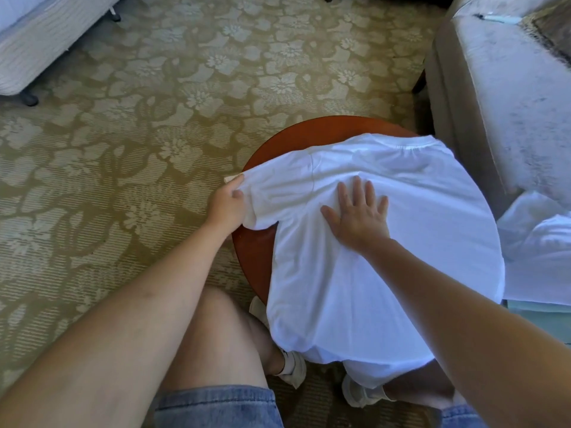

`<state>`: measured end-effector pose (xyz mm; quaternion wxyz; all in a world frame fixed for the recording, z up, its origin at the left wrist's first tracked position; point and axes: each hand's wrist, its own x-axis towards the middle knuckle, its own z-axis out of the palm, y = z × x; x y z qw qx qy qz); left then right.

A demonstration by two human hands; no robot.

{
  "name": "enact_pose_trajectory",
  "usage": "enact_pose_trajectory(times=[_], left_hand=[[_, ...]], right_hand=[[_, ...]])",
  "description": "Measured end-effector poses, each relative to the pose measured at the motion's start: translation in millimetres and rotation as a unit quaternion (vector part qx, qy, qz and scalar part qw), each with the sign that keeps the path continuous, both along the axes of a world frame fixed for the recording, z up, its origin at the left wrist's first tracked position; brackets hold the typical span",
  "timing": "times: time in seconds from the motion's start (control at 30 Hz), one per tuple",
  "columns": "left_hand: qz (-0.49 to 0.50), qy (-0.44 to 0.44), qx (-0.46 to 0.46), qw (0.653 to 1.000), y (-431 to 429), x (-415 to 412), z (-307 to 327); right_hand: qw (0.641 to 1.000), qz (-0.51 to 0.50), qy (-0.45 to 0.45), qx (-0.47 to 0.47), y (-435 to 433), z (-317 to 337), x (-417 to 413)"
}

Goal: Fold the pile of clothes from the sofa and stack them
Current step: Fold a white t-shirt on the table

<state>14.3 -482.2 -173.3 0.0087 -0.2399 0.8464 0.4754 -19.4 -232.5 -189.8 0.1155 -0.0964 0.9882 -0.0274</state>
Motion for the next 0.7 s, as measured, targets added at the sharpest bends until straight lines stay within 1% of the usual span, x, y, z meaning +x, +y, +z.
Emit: enact_pose_trajectory(times=[0.07, 0.13, 0.2, 0.27, 0.3, 0.4, 0.47, 0.53, 0.6, 0.63, 0.7], left_hand=[[0.027, 0.000, 0.021, 0.999, -5, -6, 4], [0.034, 0.006, 0.030, 0.999, -10, -16, 8], [0.020, -0.016, -0.006, 1.000, -16, -27, 14], [0.001, -0.058, -0.052, 0.997, -23, -35, 18], [-0.006, -0.076, -0.063, 0.995, -27, -38, 20], [-0.002, -0.105, -0.053, 0.993, -38, -46, 32], [0.001, -0.113, -0.077, 0.991, -45, -47, 42], [-0.005, -0.118, -0.109, 0.987, -49, -48, 51], [-0.012, -0.114, -0.136, 0.984, -49, -47, 59], [-0.019, -0.109, -0.151, 0.982, -47, -48, 63], [-0.040, -0.094, -0.186, 0.977, -40, -49, 72]], right_hand=[[1.000, 0.005, 0.005, 0.004, -10, 0, -7], [1.000, 0.012, 0.006, 0.009, -20, 0, -13], [1.000, 0.019, 0.002, 0.012, -29, 1, -17], [1.000, 0.023, -0.005, 0.011, -37, 2, -20], [1.000, 0.026, -0.013, 0.010, -41, 3, -22], [0.997, 0.041, -0.059, 0.000, -49, 10, -29], [0.996, 0.051, -0.070, -0.023, -50, 17, -26], [0.997, 0.047, -0.039, -0.041, -42, 23, -14], [0.999, 0.029, 0.001, -0.038, -26, 24, 4], [0.999, 0.020, 0.011, -0.032, -16, 23, 13], [1.000, 0.014, -0.002, -0.017, 3, 17, 27]])
